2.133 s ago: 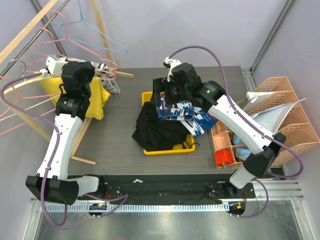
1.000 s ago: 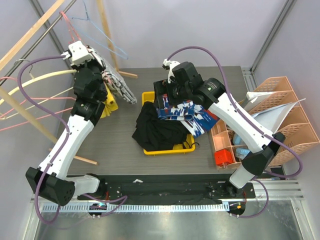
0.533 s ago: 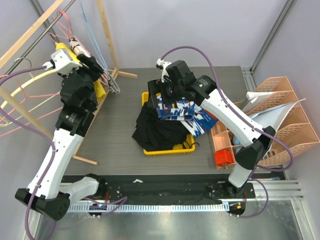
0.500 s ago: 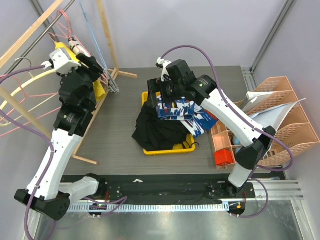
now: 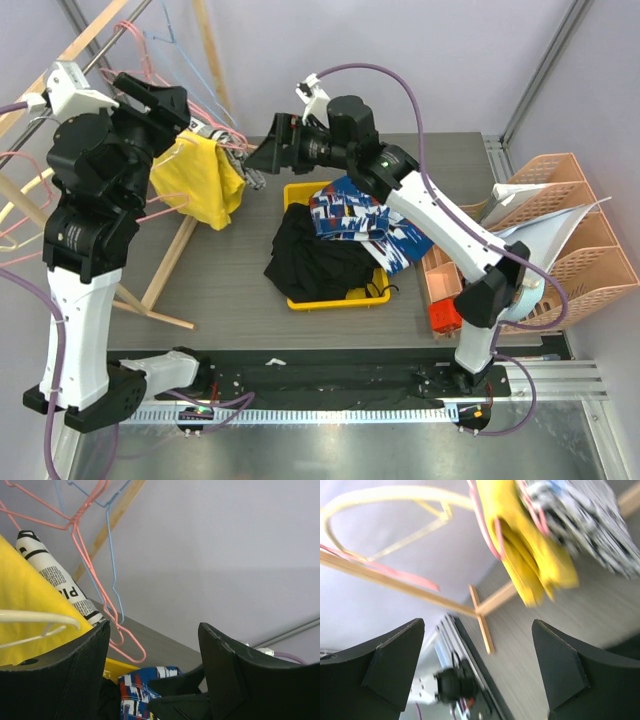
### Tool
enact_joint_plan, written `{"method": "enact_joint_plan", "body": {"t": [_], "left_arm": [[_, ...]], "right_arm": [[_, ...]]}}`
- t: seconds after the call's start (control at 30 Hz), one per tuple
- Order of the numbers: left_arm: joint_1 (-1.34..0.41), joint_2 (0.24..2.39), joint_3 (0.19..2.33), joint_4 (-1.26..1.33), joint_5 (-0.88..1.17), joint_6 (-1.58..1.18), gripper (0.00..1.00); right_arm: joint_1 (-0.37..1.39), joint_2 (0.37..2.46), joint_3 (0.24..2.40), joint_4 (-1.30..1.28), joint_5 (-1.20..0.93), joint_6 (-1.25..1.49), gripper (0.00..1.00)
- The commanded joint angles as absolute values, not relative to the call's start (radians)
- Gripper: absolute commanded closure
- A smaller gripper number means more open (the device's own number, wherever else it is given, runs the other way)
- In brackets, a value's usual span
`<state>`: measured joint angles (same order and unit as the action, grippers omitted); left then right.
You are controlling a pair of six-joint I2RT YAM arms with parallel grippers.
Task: Remove the trousers from the hanger
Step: Grab a hanger with trousers on it with the left arm
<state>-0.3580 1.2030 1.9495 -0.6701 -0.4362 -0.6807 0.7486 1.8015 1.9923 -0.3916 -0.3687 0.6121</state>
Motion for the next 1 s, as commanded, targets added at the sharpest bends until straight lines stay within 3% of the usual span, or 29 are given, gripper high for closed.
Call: {"method": "enact_joint_plan", "body": {"t": [0.0,0.27,0.3,0.37,0.5,0.57,0.77,0.87,0.97], "left_arm": [[-0.353,1.267,1.985,-0.778,-0.377,-0.742,0.27],[-0.229,1.379,2.045,-0.767,-0.243,-0.842,0.27],[-0.188,1.388,2.049,-0.77,-0.197,-0.876,0.31],[-0.166,1.414,2.06,-0.767,-0.18,-0.885,0.34],[-0.147,1.449,2.068,-0.775,-0.181,-0.885,0.35],[-0.147,1.46,2.088,-0.798,-0.193,-0.884,0.36],[-0.147,1.486,2.155,-0.936,-0.369,-0.897,0.43],[-0.147,1.486,2.171,-0.98,-0.423,-0.907,0.43],[-0.147,1.482,2.169,-1.003,-0.428,-0.928,0.38]], "right_arm": [[0.752,1.899,2.123,-0.114,-0.428,0.628,0.07],[0.752,2.13,2.374,-0.1,-0.422,0.512,0.22],[0.752,2.138,2.372,-0.089,-0.425,0.511,0.29],[0.752,2.154,2.358,-0.052,-0.429,0.497,0.34],[0.752,2.172,2.348,-0.035,-0.428,0.495,0.57],[0.752,2.18,2.35,-0.008,-0.446,0.5,0.61],[0.753,2.241,2.433,0.031,-0.468,0.548,0.87],[0.755,2.249,2.439,0.051,-0.502,0.561,0.87],[0.756,2.249,2.434,0.072,-0.531,0.571,0.72]]}}
